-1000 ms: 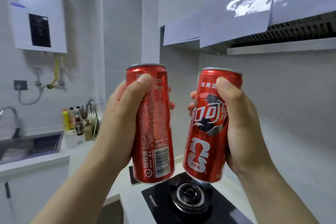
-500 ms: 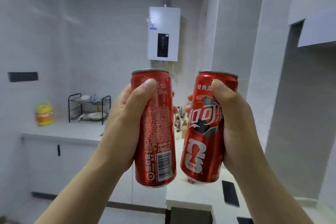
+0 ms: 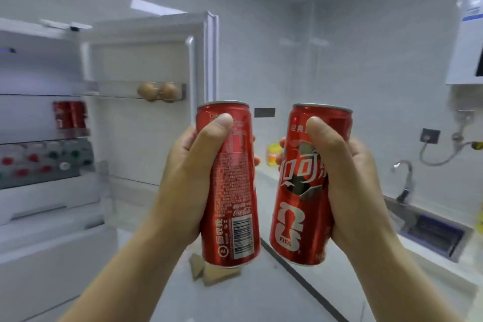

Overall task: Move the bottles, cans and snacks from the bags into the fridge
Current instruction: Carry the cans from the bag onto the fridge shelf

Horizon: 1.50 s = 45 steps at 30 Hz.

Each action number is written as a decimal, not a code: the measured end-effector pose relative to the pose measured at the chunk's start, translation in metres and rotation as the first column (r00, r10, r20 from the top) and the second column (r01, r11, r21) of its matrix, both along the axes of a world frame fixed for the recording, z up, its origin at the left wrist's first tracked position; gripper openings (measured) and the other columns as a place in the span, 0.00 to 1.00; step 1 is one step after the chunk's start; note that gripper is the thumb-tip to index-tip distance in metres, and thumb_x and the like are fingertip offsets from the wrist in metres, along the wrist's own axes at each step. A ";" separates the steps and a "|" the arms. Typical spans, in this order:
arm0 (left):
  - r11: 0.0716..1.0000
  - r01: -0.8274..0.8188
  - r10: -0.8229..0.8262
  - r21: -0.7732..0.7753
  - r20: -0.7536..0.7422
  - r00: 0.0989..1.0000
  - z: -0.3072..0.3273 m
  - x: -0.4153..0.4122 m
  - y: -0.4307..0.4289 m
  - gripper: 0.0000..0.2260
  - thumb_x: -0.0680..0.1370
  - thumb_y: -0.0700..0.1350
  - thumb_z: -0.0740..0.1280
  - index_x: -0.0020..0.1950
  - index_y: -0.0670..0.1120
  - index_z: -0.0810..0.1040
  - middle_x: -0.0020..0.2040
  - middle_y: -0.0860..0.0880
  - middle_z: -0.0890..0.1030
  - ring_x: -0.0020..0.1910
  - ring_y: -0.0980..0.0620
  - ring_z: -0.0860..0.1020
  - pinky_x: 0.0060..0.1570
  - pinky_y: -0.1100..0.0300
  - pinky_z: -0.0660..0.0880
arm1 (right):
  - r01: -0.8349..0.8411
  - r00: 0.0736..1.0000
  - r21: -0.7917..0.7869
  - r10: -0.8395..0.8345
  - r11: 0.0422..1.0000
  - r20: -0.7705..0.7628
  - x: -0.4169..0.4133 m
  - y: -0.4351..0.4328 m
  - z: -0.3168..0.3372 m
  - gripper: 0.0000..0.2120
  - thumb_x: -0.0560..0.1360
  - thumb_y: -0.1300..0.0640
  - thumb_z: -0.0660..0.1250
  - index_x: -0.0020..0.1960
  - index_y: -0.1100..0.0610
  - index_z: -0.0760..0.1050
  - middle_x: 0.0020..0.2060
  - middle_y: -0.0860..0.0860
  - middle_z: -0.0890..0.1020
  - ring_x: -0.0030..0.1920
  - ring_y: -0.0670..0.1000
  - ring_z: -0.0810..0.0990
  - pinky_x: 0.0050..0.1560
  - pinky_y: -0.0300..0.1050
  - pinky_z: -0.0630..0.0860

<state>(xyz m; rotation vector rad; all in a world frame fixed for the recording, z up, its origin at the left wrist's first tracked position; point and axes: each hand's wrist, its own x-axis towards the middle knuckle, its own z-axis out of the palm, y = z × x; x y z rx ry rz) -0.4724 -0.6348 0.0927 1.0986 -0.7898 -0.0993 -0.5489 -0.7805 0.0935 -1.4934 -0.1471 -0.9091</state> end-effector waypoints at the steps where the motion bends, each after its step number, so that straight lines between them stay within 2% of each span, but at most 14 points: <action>1: 0.999 -0.046 0.046 0.006 -0.003 0.999 -0.001 0.001 0.012 0.24 0.69 0.57 0.66 0.57 0.41 0.76 0.42 0.44 0.82 0.36 0.49 0.82 0.35 0.56 0.80 | -0.044 0.999 -0.007 0.044 0.999 0.000 0.008 0.007 -0.002 0.18 0.60 0.39 0.74 0.44 0.47 0.79 0.40 0.53 0.84 0.39 0.52 0.85 0.36 0.40 0.80; 4: 0.981 -0.192 0.191 0.039 0.022 0.981 -0.002 0.002 0.049 0.27 0.63 0.57 0.71 0.54 0.41 0.77 0.39 0.44 0.82 0.34 0.50 0.82 0.34 0.59 0.78 | -0.137 0.991 -0.019 0.136 0.990 -0.010 0.025 0.033 -0.005 0.17 0.55 0.39 0.77 0.40 0.43 0.79 0.38 0.51 0.85 0.40 0.51 0.85 0.39 0.43 0.82; 8: 0.946 -0.325 0.323 0.021 0.047 0.945 0.001 -0.002 0.102 0.23 0.61 0.56 0.72 0.50 0.44 0.79 0.40 0.46 0.83 0.37 0.50 0.83 0.35 0.60 0.78 | -0.287 0.956 0.018 0.288 0.958 -0.048 0.042 0.077 -0.002 0.20 0.61 0.45 0.76 0.49 0.50 0.77 0.40 0.51 0.85 0.42 0.51 0.86 0.47 0.53 0.81; 12: 0.914 -0.406 0.406 -0.014 0.035 0.913 0.005 -0.008 0.152 0.27 0.62 0.55 0.72 0.54 0.40 0.79 0.44 0.43 0.84 0.41 0.49 0.84 0.38 0.59 0.79 | -0.357 0.933 0.011 0.357 0.934 -0.048 0.050 0.129 0.007 0.25 0.62 0.45 0.77 0.55 0.53 0.76 0.44 0.50 0.86 0.46 0.50 0.86 0.53 0.56 0.79; 15: 0.894 -0.448 0.448 -0.019 0.048 0.893 0.007 -0.013 0.193 0.24 0.65 0.52 0.73 0.55 0.39 0.78 0.47 0.42 0.85 0.44 0.47 0.84 0.40 0.59 0.79 | -0.385 0.923 0.005 0.385 0.923 -0.016 0.055 0.167 0.008 0.23 0.61 0.46 0.72 0.54 0.52 0.76 0.43 0.49 0.86 0.45 0.50 0.86 0.49 0.53 0.79; 18: 0.875 -0.483 0.483 0.001 0.050 0.874 0.007 -0.015 0.234 0.17 0.68 0.50 0.69 0.54 0.44 0.79 0.47 0.44 0.85 0.43 0.48 0.84 0.41 0.55 0.80 | -0.391 0.920 -0.004 0.391 0.920 -0.009 0.059 0.205 0.006 0.19 0.61 0.46 0.72 0.51 0.49 0.76 0.41 0.49 0.85 0.43 0.49 0.86 0.44 0.50 0.80; 24: 0.834 -0.551 0.550 0.012 0.062 0.833 -0.002 -0.011 0.312 0.15 0.68 0.51 0.69 0.51 0.44 0.80 0.43 0.45 0.84 0.41 0.49 0.84 0.40 0.56 0.78 | -0.387 0.922 -0.036 0.387 0.921 -0.001 0.072 0.277 -0.003 0.15 0.61 0.47 0.73 0.46 0.46 0.76 0.41 0.50 0.85 0.43 0.50 0.85 0.45 0.50 0.81; 28: 0.809 -0.588 0.588 0.002 0.043 0.808 -0.009 0.003 0.348 0.15 0.68 0.51 0.70 0.51 0.46 0.80 0.44 0.45 0.84 0.41 0.48 0.84 0.41 0.55 0.78 | -0.389 0.921 -0.043 0.389 0.920 -0.022 0.087 0.310 -0.004 0.18 0.60 0.46 0.78 0.46 0.46 0.76 0.41 0.49 0.85 0.43 0.50 0.85 0.44 0.50 0.81; 32: 0.797 -0.603 0.603 -0.025 0.010 0.798 -0.013 0.027 0.370 0.15 0.68 0.51 0.70 0.50 0.45 0.80 0.44 0.46 0.85 0.41 0.49 0.84 0.40 0.56 0.79 | -0.388 0.922 -0.050 0.386 0.920 -0.045 0.111 0.332 -0.004 0.23 0.57 0.43 0.77 0.48 0.48 0.76 0.42 0.50 0.85 0.43 0.51 0.85 0.47 0.52 0.81; 34: 0.784 -0.620 0.620 -0.025 0.007 0.784 -0.015 0.043 0.378 0.16 0.67 0.51 0.70 0.52 0.45 0.80 0.45 0.46 0.85 0.42 0.49 0.84 0.40 0.56 0.79 | -0.393 0.919 -0.055 0.391 0.918 -0.049 0.129 0.340 -0.005 0.22 0.58 0.46 0.80 0.48 0.47 0.76 0.42 0.50 0.85 0.43 0.51 0.85 0.47 0.53 0.82; 39: 0.756 -0.654 0.655 -0.027 0.022 0.756 -0.017 0.093 0.390 0.16 0.66 0.52 0.72 0.50 0.46 0.80 0.44 0.45 0.85 0.42 0.48 0.84 0.39 0.57 0.79 | -0.407 0.913 -0.046 0.405 0.912 -0.035 0.185 0.351 -0.008 0.21 0.58 0.46 0.77 0.49 0.48 0.76 0.42 0.51 0.85 0.44 0.51 0.85 0.49 0.55 0.81; 42: 0.734 -0.679 0.679 -0.017 0.049 0.733 -0.011 0.129 0.389 0.17 0.64 0.53 0.73 0.49 0.46 0.80 0.44 0.45 0.85 0.41 0.47 0.84 0.38 0.57 0.79 | -0.422 0.907 -0.041 0.422 0.906 -0.011 0.224 0.351 -0.006 0.21 0.59 0.47 0.79 0.49 0.48 0.76 0.41 0.50 0.85 0.43 0.50 0.85 0.44 0.50 0.81; 45: 0.709 -0.705 0.704 -0.017 0.067 0.707 -0.005 0.167 0.385 0.14 0.67 0.51 0.71 0.48 0.47 0.81 0.44 0.45 0.85 0.42 0.46 0.84 0.39 0.54 0.79 | -0.428 0.903 -0.035 0.429 0.903 0.008 0.266 0.347 -0.004 0.18 0.61 0.47 0.74 0.50 0.49 0.77 0.41 0.51 0.85 0.42 0.50 0.85 0.41 0.48 0.80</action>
